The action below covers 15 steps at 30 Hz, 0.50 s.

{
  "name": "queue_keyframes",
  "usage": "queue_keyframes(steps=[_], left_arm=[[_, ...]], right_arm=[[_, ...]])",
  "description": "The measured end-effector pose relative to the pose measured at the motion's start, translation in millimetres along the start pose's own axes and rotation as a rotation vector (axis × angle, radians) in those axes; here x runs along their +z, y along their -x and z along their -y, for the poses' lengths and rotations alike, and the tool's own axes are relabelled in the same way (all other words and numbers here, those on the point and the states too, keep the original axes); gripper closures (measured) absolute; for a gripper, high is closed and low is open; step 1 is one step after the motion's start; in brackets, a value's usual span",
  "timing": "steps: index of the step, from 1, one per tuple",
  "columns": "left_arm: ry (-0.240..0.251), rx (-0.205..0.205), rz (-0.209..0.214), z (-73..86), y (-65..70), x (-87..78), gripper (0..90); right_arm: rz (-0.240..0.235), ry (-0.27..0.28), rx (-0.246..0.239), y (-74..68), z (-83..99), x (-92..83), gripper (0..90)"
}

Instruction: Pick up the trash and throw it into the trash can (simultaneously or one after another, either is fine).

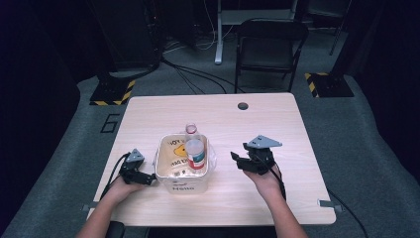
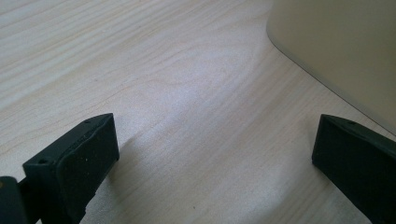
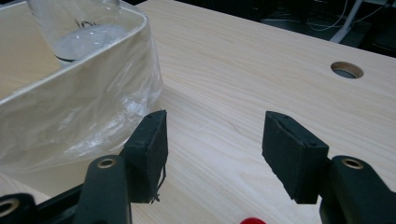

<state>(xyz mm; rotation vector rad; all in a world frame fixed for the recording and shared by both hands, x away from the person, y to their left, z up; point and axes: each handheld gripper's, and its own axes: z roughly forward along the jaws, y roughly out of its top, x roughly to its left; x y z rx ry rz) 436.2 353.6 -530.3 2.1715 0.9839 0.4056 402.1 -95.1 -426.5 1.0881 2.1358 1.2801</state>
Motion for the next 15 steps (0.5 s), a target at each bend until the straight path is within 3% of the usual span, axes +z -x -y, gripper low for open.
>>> queue_keyframes(steps=[7,15], left_arm=[[0.0,-0.001,0.0,0.0,0.1,0.0,0.2],[0.004,-0.001,-0.003,0.2,0.1,0.3,0.2]], right_arm=[[0.038,-0.001,-0.006,4.6,13.0,-1.0,39.8],[0.038,-0.017,0.013,9.7,30.5,2.7,40.1]])
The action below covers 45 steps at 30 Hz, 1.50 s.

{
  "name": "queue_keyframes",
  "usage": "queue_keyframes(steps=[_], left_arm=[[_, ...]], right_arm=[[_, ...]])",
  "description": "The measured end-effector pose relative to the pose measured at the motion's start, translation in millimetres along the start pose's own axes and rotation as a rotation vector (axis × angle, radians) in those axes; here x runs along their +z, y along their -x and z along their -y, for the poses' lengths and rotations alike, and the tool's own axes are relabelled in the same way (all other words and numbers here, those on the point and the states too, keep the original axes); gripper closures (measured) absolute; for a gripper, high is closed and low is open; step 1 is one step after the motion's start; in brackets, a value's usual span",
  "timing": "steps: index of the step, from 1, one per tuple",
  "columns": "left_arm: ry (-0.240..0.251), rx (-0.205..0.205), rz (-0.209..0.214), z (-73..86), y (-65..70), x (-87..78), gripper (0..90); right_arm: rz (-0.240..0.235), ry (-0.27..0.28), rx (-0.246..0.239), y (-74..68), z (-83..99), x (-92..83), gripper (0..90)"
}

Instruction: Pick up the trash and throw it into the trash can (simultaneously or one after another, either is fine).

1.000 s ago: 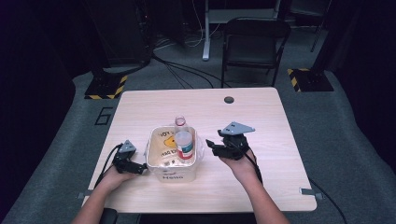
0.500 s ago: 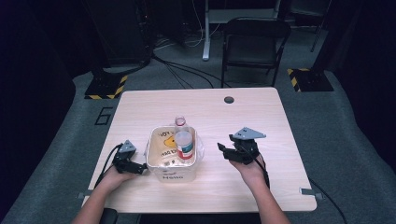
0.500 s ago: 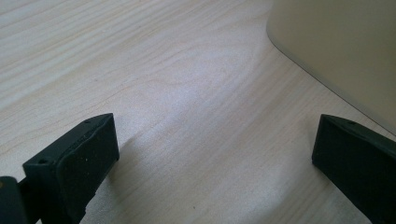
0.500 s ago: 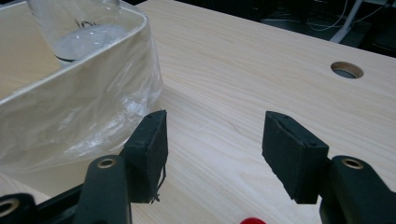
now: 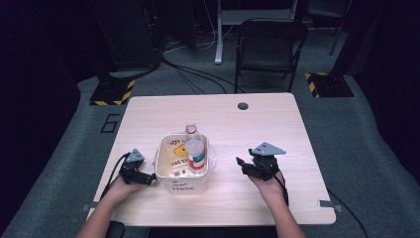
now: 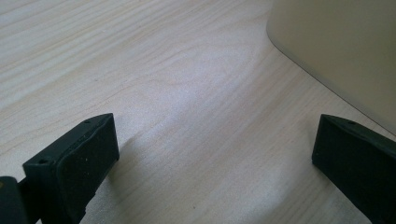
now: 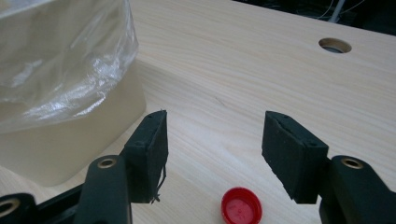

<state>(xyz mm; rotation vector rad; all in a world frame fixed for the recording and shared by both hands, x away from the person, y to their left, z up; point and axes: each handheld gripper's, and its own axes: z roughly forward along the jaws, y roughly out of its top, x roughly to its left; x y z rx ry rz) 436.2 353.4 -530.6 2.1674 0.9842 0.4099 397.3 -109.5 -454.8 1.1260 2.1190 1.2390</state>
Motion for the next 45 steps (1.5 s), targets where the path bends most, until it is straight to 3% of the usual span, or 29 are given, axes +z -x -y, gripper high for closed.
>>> queue_keyframes(steps=[19,30,45], left_arm=[[-0.009,0.008,0.002,0.0,-0.4,-0.4,0.2],[-0.008,0.003,0.003,0.0,-0.2,-0.3,0.2],[-0.005,0.006,0.0,-0.1,-0.3,0.1,0.2]], right_arm=[[0.016,-0.014,0.062,15.1,24.2,7.5,46.1],[0.015,-0.071,0.081,25.8,35.4,17.4,48.8],[0.01,-0.135,0.036,22.8,41.2,26.4,52.2]])
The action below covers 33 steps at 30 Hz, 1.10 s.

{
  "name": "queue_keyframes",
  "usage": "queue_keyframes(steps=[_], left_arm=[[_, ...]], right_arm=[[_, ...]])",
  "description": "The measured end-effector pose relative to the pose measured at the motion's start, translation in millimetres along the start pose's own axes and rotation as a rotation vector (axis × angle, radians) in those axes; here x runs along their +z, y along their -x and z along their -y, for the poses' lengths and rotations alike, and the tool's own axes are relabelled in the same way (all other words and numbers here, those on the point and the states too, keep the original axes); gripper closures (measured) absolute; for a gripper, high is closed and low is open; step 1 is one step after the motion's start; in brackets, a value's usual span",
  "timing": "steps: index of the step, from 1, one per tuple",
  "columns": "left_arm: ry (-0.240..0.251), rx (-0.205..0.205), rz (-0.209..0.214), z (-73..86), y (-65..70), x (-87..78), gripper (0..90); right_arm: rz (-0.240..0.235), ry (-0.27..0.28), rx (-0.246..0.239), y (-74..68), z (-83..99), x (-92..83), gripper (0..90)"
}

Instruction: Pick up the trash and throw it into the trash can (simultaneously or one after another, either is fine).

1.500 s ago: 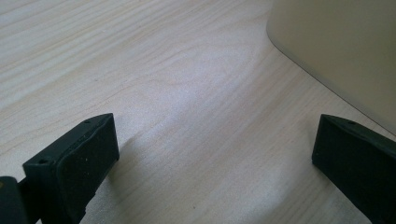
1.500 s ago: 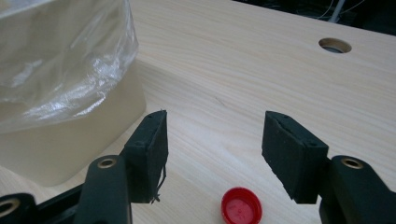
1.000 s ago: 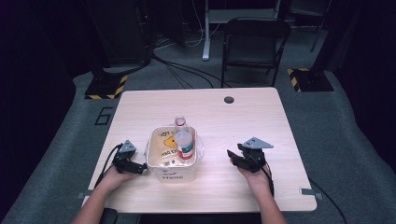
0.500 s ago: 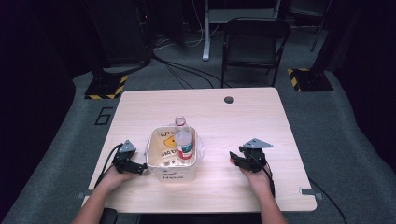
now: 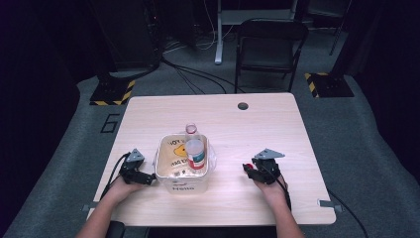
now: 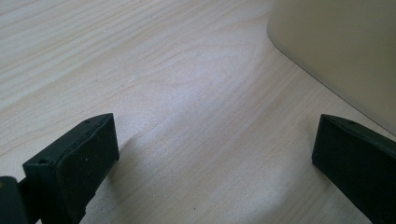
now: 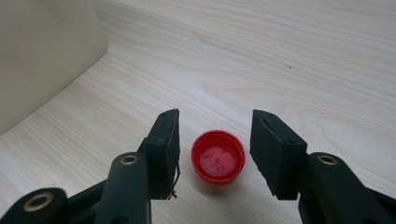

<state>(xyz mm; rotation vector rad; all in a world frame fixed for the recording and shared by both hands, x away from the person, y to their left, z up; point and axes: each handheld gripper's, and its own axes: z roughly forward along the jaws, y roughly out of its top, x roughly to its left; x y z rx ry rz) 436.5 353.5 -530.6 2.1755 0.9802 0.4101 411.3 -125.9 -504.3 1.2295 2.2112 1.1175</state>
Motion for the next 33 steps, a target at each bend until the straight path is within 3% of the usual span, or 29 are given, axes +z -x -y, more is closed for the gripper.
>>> queue_keyframes(steps=[23,33], left_arm=[[0.0,0.0,0.0,-0.1,-0.1,0.1,0.2],[0.0,0.0,0.0,-0.1,0.0,0.1,0.2]], right_arm=[[0.0,-0.093,0.017,4.8,4.1,14.6,57.0],[-0.001,-0.085,0.026,5.6,3.4,12.7,57.6]])
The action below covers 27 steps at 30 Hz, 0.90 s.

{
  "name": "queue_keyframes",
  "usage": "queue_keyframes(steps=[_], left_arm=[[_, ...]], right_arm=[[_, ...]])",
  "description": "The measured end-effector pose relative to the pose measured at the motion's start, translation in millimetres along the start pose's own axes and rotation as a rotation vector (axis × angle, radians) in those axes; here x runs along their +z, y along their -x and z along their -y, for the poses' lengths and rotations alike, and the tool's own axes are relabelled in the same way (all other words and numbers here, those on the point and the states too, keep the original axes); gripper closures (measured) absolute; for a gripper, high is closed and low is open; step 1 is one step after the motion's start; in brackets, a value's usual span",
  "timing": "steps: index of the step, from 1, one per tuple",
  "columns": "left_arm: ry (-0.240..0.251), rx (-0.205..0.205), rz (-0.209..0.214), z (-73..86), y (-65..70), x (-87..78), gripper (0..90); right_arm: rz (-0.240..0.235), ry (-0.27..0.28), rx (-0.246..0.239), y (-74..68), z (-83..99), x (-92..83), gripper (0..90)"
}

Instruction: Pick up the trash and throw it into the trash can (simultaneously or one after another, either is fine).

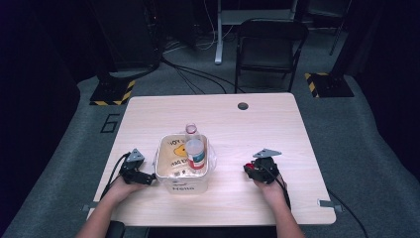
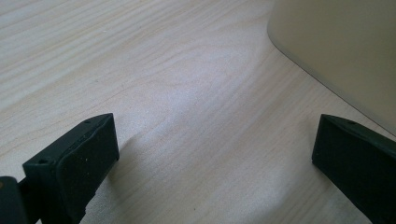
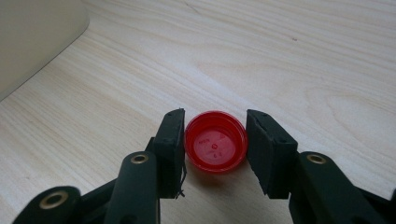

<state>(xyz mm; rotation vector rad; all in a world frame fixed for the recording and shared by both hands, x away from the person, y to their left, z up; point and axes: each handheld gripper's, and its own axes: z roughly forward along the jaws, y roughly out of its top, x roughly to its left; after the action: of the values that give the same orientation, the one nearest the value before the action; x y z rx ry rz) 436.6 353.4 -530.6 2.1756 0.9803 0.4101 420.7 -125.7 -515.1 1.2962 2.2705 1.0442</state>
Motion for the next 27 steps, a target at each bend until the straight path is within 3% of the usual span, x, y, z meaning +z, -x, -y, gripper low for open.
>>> queue_keyframes(steps=[17,27], left_arm=[[0.007,-0.006,-0.004,0.0,0.4,0.5,0.2],[0.004,-0.005,-0.002,-0.3,0.2,0.2,0.2]], right_arm=[[-0.034,0.065,-0.059,-15.2,-11.9,-20.1,57.6],[-0.075,0.108,-0.059,-20.5,-21.6,-36.0,57.7]])
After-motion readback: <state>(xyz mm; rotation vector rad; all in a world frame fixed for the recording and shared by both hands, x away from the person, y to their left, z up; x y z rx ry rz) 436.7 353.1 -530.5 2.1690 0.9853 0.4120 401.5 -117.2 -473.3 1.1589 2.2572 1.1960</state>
